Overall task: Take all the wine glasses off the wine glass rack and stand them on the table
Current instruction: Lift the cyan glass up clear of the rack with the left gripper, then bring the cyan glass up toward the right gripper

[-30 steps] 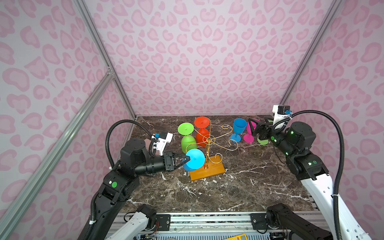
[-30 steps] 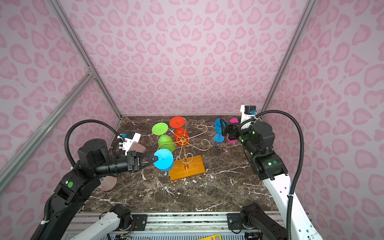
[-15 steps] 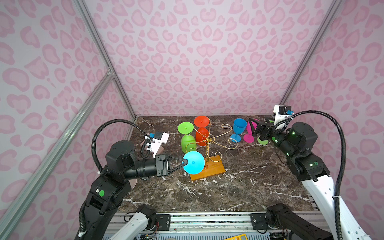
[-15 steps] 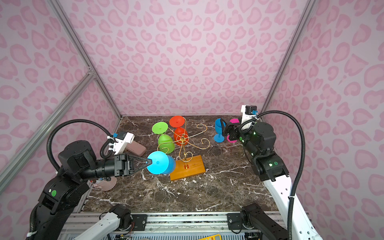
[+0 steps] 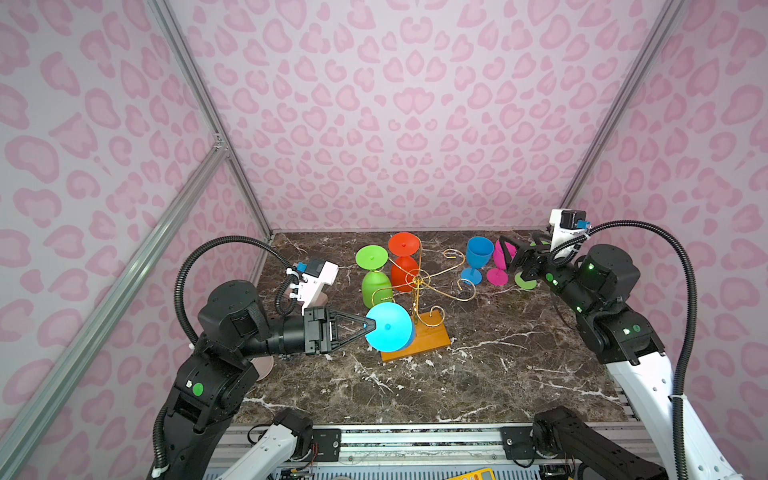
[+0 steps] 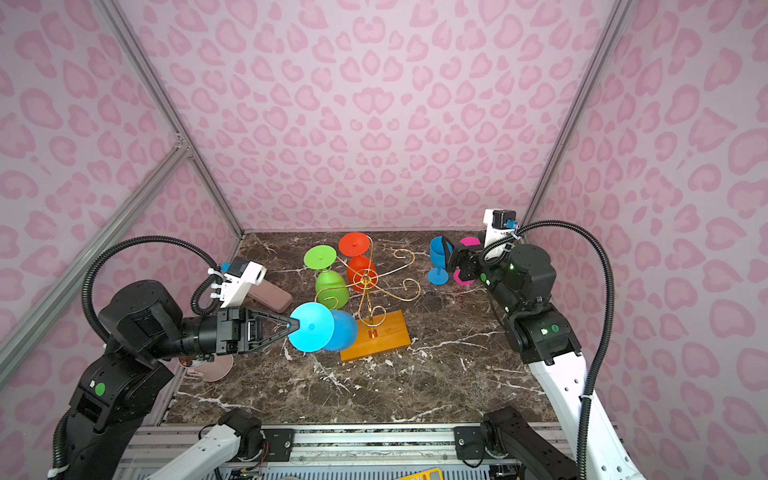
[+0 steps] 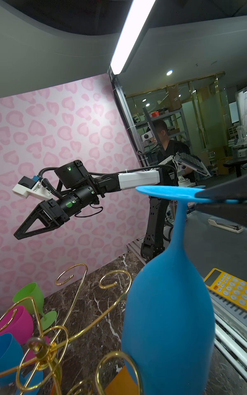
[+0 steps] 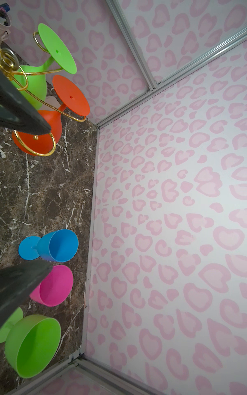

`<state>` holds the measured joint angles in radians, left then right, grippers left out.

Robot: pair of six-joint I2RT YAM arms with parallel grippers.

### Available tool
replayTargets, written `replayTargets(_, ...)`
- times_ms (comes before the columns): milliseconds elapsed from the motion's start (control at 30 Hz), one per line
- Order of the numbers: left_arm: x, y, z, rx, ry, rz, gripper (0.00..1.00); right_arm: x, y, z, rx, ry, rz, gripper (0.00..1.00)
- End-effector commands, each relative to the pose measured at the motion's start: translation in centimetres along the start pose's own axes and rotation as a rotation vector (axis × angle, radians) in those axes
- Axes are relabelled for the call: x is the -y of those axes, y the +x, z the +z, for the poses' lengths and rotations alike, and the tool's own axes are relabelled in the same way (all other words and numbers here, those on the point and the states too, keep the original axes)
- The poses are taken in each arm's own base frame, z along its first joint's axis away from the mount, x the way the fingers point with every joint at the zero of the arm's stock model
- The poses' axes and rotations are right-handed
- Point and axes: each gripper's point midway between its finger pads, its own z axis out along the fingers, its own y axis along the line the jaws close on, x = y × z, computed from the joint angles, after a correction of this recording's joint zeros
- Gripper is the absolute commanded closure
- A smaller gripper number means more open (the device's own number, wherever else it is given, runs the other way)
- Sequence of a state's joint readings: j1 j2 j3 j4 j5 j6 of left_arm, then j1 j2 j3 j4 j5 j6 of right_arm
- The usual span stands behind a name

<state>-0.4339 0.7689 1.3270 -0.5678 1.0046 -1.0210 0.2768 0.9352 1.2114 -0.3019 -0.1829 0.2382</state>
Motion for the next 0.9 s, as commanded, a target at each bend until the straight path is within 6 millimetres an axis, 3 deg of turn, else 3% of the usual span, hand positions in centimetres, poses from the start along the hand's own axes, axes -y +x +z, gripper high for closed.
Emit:
replayTargets(0, 2.9, -0.4, -0.4, 0.007, 0.069, 0.072, 0.97, -0.3, -0.7, -0.1, 0.015, -0.010, -0.013, 0.07)
replayTargets(200, 5.7, -0.7, -1.2, 0.028, 0.112, 0.128, 0.97, -0.7, -1.3, -0.4, 0.031, -0.028, -0.022, 0.07)
replayTargets(300, 6.9, -1.9, -1.3, 0.070, 0.129, 0.167, 0.97, -1.2, -1.7, -0.6, 0.044, -0.054, -0.038, 0.07)
replayTargets(667, 10.4, -7.7, 0.5, 0.132, 0.259, 0.200, 0.97, -7.6, -5.0, -3.4, 0.223, -0.397, -0.193, 0.09)
replayTargets(867, 9.9, -10.9, 2.5, 0.123, 0.256, 0.195, 0.97, -11.8, -5.7, -6.5, 0.341, -0.622, -0.337, 0.05)
